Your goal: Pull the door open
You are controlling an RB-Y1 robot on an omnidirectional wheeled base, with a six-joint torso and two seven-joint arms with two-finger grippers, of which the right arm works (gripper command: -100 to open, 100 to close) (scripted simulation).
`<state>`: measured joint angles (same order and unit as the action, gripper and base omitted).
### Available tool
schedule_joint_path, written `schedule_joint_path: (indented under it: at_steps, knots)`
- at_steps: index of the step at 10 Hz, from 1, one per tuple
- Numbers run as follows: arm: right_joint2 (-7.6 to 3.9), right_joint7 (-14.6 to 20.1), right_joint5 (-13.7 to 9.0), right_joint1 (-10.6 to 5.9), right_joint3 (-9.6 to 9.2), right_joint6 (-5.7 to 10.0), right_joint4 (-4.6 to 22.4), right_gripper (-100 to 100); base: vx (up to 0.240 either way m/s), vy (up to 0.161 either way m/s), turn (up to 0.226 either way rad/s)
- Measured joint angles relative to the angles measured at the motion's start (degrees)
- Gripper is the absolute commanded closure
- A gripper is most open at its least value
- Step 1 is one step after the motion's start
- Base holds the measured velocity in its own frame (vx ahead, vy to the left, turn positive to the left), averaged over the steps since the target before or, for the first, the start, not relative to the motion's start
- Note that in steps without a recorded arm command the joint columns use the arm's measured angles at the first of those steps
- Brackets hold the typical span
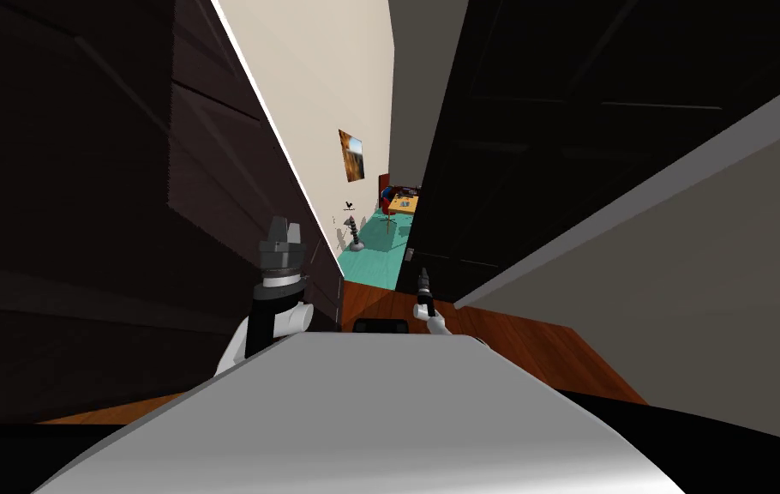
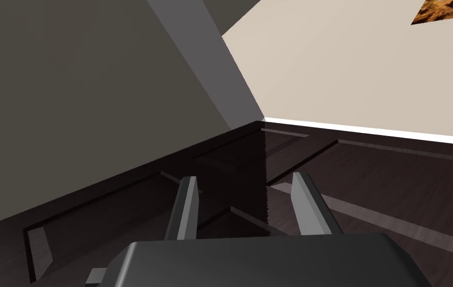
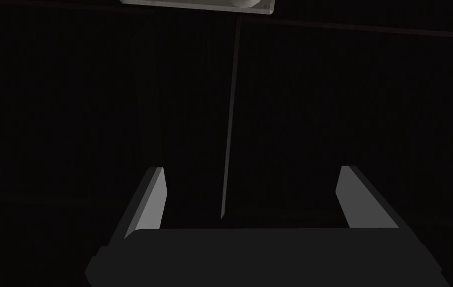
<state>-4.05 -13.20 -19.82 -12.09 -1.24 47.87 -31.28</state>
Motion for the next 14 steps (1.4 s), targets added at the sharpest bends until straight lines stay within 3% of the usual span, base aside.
schedule_joint_path:
  at_steps: [5, 11, 12, 14]
  knots:
    - [1.57, 0.5, 0.3, 0.44, -0.36, -0.45, -1.2, -100, 0.196, 0.001, 0.000]
    - [3.17, 1.1, 0.1, -0.22, -0.53, 0.39, -0.1, -100, 0.182, 0.036, -0.039]
    - [3.23, 1.2, 0.1, 0.03, -0.52, 0.61, 0.1, 100, -0.027, -0.002, 0.022]
    - [3.18, 1.1, 0.1, -0.04, -0.52, 0.38, 0.0, 100, -0.019, -0.009, 0.019]
